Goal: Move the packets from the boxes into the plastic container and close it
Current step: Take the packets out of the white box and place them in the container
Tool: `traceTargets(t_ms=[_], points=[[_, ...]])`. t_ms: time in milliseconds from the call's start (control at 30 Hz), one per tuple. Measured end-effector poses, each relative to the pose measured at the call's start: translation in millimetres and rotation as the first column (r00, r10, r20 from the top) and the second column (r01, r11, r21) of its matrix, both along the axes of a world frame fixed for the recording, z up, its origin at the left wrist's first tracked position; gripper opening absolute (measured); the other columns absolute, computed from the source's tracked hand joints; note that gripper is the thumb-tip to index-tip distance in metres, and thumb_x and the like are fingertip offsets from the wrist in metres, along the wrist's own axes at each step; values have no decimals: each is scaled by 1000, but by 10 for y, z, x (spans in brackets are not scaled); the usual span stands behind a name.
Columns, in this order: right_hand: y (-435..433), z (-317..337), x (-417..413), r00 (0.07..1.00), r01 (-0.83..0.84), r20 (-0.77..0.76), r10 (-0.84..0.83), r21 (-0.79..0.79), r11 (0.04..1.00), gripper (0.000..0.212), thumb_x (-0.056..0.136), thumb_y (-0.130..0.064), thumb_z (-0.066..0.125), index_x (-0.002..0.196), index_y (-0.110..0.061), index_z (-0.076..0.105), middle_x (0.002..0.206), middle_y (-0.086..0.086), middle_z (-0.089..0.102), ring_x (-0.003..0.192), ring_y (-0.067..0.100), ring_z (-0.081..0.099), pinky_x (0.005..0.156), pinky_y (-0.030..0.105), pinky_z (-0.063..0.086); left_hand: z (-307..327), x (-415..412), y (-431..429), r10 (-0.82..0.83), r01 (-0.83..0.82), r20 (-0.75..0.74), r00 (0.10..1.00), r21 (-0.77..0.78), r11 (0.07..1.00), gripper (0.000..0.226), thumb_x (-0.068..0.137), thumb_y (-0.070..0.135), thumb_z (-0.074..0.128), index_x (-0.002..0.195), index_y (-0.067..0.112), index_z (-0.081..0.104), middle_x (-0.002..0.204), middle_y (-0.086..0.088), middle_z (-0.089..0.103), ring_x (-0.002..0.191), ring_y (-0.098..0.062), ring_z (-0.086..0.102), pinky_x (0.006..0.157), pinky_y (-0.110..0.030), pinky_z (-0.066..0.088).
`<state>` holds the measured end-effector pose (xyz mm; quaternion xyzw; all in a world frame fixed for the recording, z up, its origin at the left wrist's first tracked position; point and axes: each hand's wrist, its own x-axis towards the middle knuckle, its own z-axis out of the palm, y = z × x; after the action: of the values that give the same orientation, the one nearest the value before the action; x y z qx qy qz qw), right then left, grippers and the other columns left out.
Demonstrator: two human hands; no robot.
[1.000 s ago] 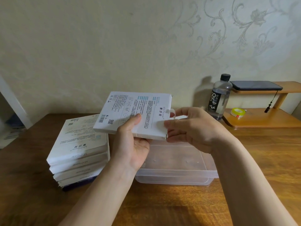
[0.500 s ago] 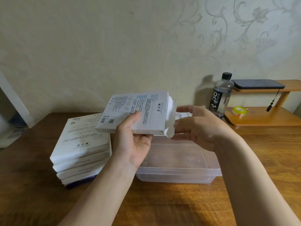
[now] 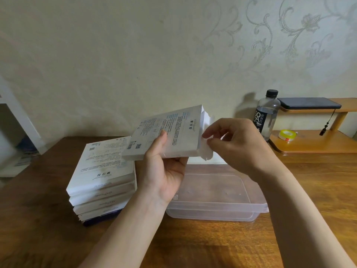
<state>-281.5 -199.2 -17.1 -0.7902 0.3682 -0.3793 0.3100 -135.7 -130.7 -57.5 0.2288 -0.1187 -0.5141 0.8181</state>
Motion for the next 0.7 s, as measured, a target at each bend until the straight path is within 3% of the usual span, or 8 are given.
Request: traceTargets(t_ms=[167, 233, 333, 433, 567, 700], points=[[55, 73, -5, 994, -53, 106, 15, 366, 929, 34, 93, -20, 67, 61, -12, 70, 44, -2, 55, 42, 12, 35, 42, 24, 27, -17, -80, 20, -59, 61, 70, 996, -30, 998, 41, 98, 15, 59, 139, 18, 56, 125, -14, 72, 116, -27, 69, 97, -41, 56], [35, 57, -13, 989, -83, 149, 14, 470, 879, 34, 93, -26, 70, 65, -6, 68, 47, 1, 51, 42, 12, 33, 40, 23, 23, -31, -118, 28, -80, 84, 101, 992, -40, 996, 38, 98, 13, 58, 136, 19, 58, 124, -15, 72, 114, -27, 70, 96, -41, 58], [-1, 22, -8, 985, -79, 171, -9, 500, 863, 22, 89, -17, 74, 82, 4, 71, 62, 19, 58, 44, 15, 40, 38, 23, 25, -61, -141, 30, -102, 110, 137, 985, -51, 993, 38, 97, 14, 57, 135, 21, 58, 126, -15, 71, 115, -29, 69, 96, -41, 57], [-55, 12, -30, 979, -69, 199, -37, 498, 864, 14, 89, -7, 72, 85, 6, 70, 87, 38, 66, 49, 22, 47, 37, 25, 29, -71, -112, 18, -130, 139, 192, 973, -36, 990, 37, 96, 26, 55, 133, 25, 62, 127, -13, 70, 112, -29, 65, 96, -44, 52], [-174, 56, -205, 977, -39, 201, -72, 500, 865, 11, 90, -4, 68, 89, 7, 71, 96, 43, 62, 60, 26, 47, 44, 27, 32, -63, 38, -12, -45, 47, 169, 985, -6, 999, 42, 94, 36, 51, 129, 19, 66, 127, -14, 70, 110, -29, 63, 89, -41, 45], [-262, 118, -500, 976, 8, 190, -108, 463, 886, 11, 93, -4, 64, 87, 1, 71, 103, 37, 66, 81, 35, 55, 67, 43, 41, -43, 202, -36, -68, 36, 254, 965, 129, 991, 23, 97, 24, 54, 102, 11, 72, 101, -13, 76, 100, -29, 70, 86, -40, 53]])
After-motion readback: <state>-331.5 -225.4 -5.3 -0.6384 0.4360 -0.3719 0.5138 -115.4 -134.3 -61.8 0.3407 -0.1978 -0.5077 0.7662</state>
